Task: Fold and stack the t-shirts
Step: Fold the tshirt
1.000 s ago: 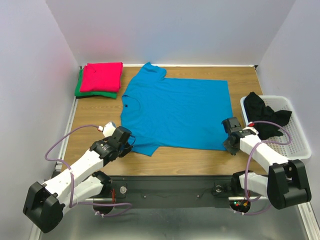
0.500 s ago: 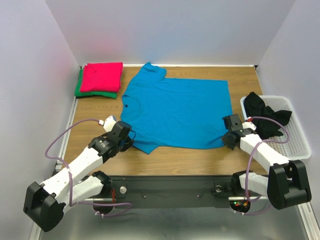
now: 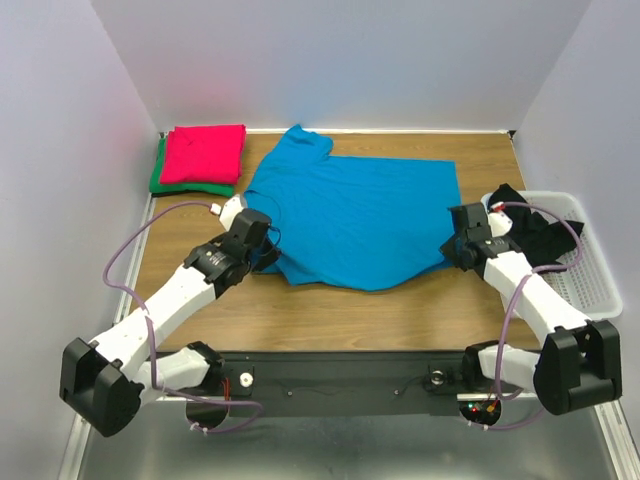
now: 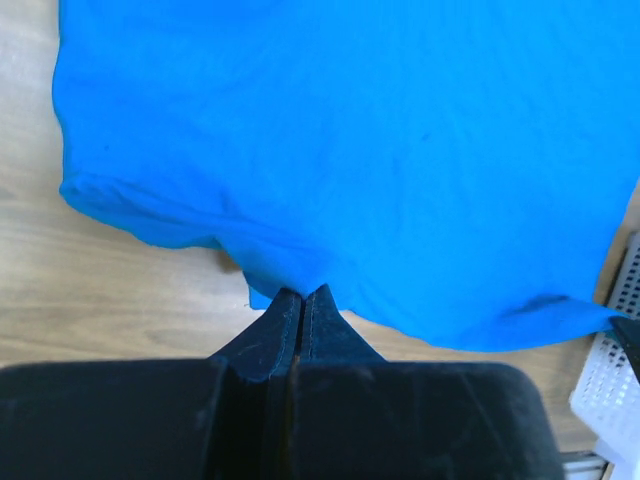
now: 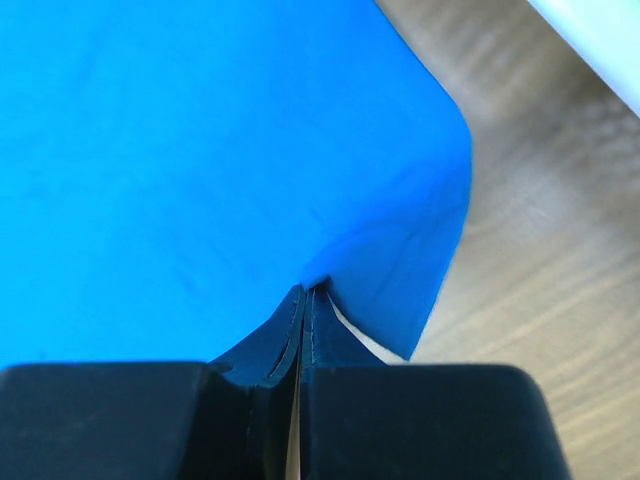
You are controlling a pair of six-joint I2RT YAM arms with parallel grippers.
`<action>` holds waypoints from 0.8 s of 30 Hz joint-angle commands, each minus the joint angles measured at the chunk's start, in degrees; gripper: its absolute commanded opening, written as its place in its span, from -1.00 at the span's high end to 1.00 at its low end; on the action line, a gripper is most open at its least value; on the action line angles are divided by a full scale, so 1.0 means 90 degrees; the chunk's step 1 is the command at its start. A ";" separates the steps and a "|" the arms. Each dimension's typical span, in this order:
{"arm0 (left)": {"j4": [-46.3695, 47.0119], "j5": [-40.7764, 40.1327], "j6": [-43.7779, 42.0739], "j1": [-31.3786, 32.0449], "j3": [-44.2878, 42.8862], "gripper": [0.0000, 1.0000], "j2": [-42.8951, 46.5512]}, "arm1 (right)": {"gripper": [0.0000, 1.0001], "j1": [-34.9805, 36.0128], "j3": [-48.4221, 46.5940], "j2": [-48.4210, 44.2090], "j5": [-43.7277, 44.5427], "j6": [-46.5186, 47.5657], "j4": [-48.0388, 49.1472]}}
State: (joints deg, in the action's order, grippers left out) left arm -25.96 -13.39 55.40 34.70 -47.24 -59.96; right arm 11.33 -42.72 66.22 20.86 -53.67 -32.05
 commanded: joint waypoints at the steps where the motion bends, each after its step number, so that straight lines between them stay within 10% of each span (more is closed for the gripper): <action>1: 0.0208 -0.0114 -0.0364 -0.0183 -0.0579 1.00 -0.0290 | 0.99 -0.0038 -0.0555 0.0288 0.0318 0.0221 0.0183; 24: 0.0794 0.0286 -0.1448 -0.1589 -0.2523 1.00 -0.2876 | 0.99 -0.0312 -0.2430 0.2290 0.1051 0.0670 0.0212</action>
State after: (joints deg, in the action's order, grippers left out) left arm -20.60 -10.76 45.56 21.56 -65.91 -82.67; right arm 9.28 -60.80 85.65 26.89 -49.21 -31.68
